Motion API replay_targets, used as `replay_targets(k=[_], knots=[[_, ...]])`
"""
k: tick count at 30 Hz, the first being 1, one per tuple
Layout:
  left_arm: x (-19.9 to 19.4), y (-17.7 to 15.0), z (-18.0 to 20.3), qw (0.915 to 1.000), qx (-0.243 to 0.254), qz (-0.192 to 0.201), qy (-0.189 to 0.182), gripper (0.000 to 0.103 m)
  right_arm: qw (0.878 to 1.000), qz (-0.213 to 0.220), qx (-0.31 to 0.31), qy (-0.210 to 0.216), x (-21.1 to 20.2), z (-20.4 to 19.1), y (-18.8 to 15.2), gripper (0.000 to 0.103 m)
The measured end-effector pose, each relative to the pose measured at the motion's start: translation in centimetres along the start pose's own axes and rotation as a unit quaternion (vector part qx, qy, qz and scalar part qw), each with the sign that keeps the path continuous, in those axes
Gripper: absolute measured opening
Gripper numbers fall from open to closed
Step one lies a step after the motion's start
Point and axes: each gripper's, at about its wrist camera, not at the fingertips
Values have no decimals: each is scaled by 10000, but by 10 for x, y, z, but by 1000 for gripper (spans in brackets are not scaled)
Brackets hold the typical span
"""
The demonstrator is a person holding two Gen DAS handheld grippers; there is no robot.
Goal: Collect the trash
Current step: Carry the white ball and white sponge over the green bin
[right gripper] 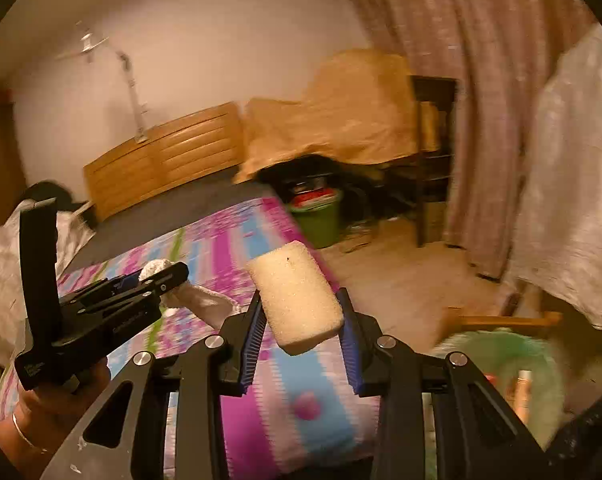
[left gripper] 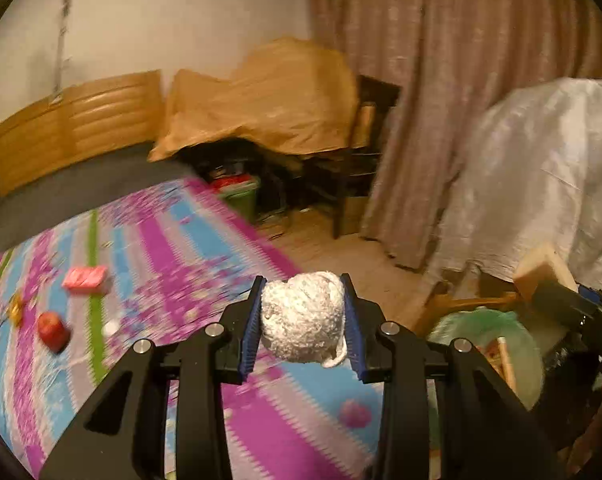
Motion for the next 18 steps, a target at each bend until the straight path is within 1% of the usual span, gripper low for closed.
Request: replay_targets(k=[4,6,7,10,13,17,18], knots=[[11,9,57,9987,388,47,-318,34,9985,88,227,-497,-32,49,1,36],[16,11,79,9976,541,48,-433,34,9957,112,301,-873,-47,76,-1,36],[20,13,95,9965,657,51,-515,34,9946,115,330,-982,-49,86,-1,36],[28,15,126,9938,867,62,-693,34,9882,103,398,-1473,-66,120,-7,36],[34,16,160,9903,1105,70,-835,34,9826,45,468,-1795,-77,148,-11,36],[42,12,200,9855,1376,18,-992,34,9757,-53,507,-2132,-83,172,-21,36],[43,10,206,9844,1431,5,-1021,34,9741,-86,522,-2199,-77,174,-22,36]])
Point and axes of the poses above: each gripper's, at about its wrist camera, not at the fingertips, and x roughly the way its jaws point, z to its right, y to its top, and after that the axes turned 6 degrees about y, right-handed
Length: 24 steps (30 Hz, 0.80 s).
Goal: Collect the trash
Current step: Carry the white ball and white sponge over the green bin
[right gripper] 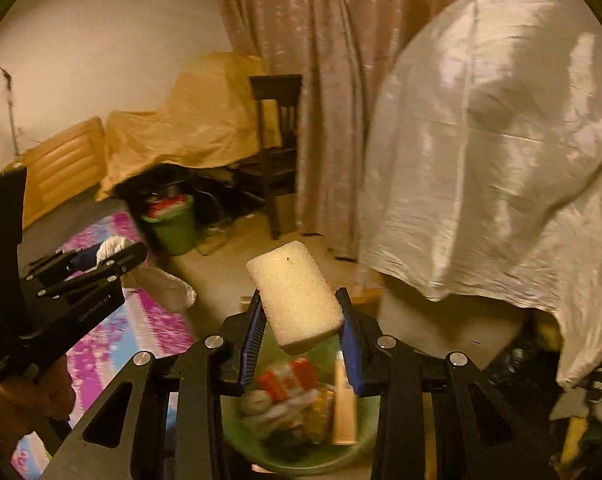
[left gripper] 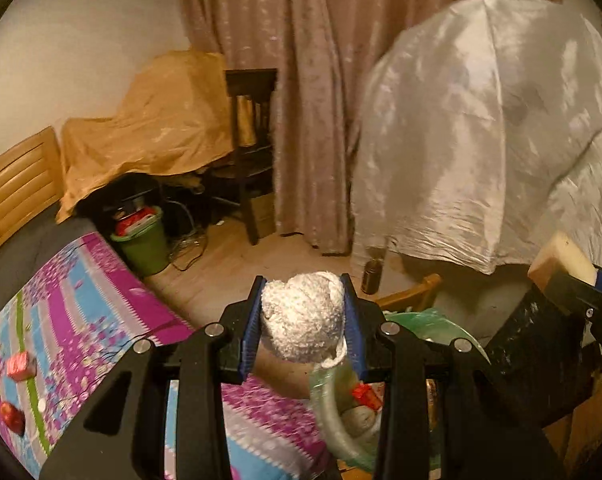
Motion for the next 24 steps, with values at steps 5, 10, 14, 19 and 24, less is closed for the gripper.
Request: replay_targets(k=[5,10,14,19,24], knots=[[16,-4,32,9993,363,-75,-106,35,9995,-163,96,-241,22,20,-8,36],[27,-11,51,9980,597,-170,-128,35,9989,-300,159,-318,36,29,-14,36],[31,-17,56,9973,668,-237,-175,35,9987,-348,215,-299,39,30,-19,36],[33,-21,58,9970,702,-269,-188,35,9987,-397,202,-252,44,26,-24,36],[34,-20,58,9972,680,-270,-174,35,9987,-420,192,-206,47,23,-25,36]])
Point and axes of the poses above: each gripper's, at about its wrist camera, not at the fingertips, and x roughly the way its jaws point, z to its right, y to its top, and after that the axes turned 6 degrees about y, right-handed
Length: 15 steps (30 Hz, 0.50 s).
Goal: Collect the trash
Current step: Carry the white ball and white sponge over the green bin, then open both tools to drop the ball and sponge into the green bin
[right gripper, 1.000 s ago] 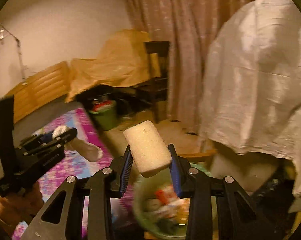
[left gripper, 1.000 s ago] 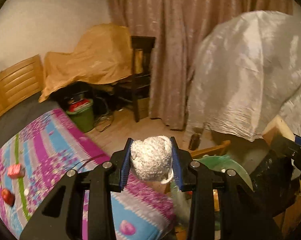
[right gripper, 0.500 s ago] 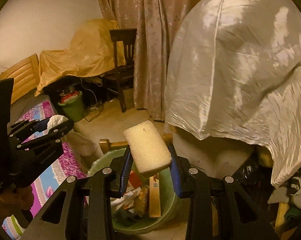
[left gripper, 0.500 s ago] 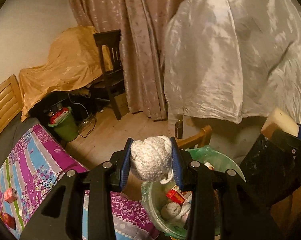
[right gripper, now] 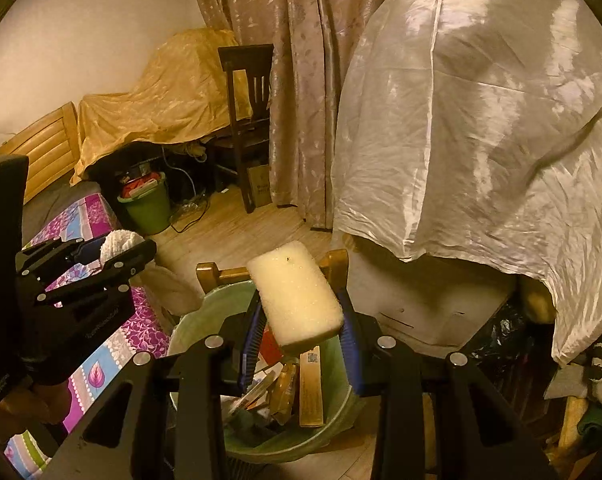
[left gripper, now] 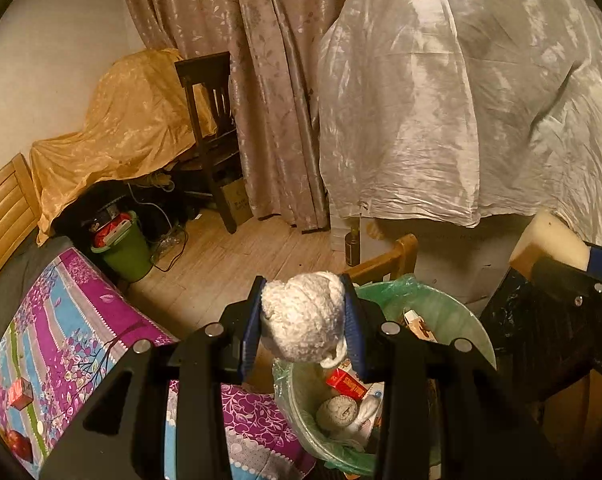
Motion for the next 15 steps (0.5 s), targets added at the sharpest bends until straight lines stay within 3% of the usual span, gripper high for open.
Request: replay_targets(k=[15], knots=[[6,-4,3,10000,21,-85,-4,35,9991,-171,189,336,12,-4,-6,36]])
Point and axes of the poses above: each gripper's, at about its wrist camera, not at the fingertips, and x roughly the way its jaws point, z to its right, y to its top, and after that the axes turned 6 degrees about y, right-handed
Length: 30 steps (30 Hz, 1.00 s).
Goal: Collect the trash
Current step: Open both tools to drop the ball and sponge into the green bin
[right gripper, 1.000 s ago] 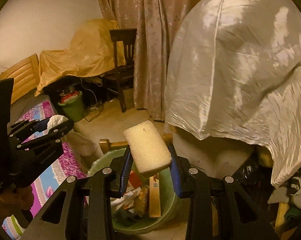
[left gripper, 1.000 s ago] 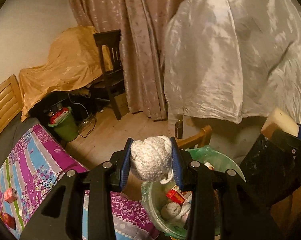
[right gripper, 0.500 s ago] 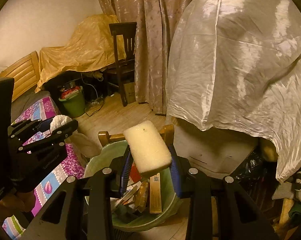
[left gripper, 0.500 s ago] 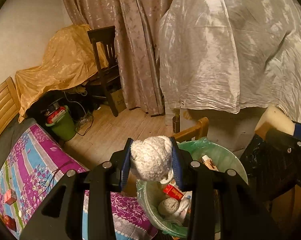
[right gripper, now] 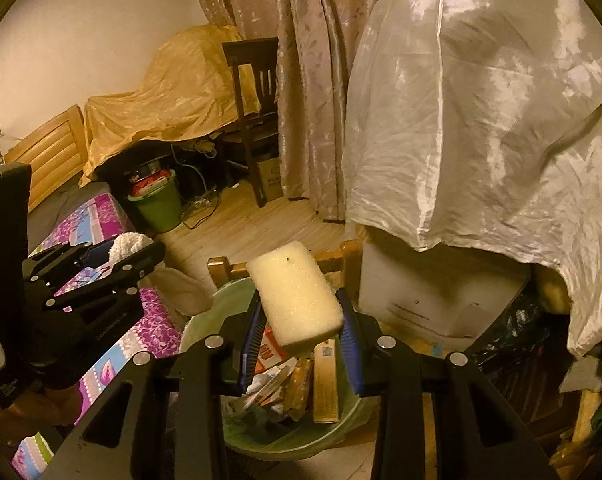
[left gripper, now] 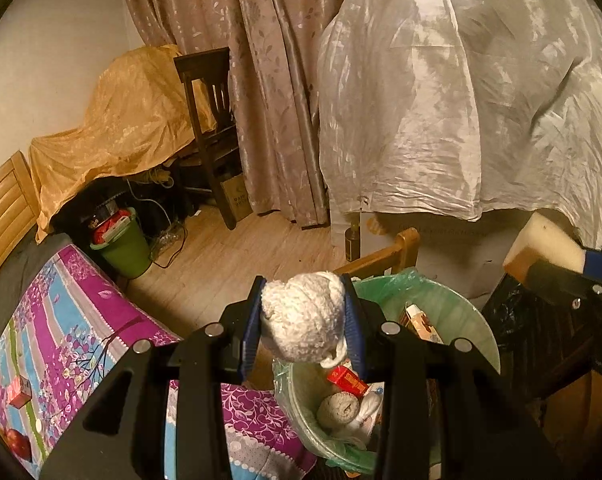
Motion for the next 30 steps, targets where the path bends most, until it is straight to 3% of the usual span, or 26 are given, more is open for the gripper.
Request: replay_targets(k=[15,17,19,20,21,26,30], knots=[[10,-8,6,9999,59,-114,-74,35,9992,-154,232,299,13,9,-4,36],[11,-7,6,9996,54,-129,-239,36,9989,-216,176,388,16,7,-4,37],[16,-7,10,9988,162,-229,-404,40,9989,-257,123,376,21,4,-5,45],[18,-9,12,9986,235,-256,-392,41,9990,-229,134,359,21,5,-5,59],[19,-10,13,9985,272,-269,-397,41,9991,-203,140,350,21,5,-5,61],[24,-19,13,9978,283,-405,-446,41,9991,-173,268,276,21,13,-8,61],[20,-19,12,9976,297,-392,-479,41,9998,-102,197,-19,15,10,-17,61]])
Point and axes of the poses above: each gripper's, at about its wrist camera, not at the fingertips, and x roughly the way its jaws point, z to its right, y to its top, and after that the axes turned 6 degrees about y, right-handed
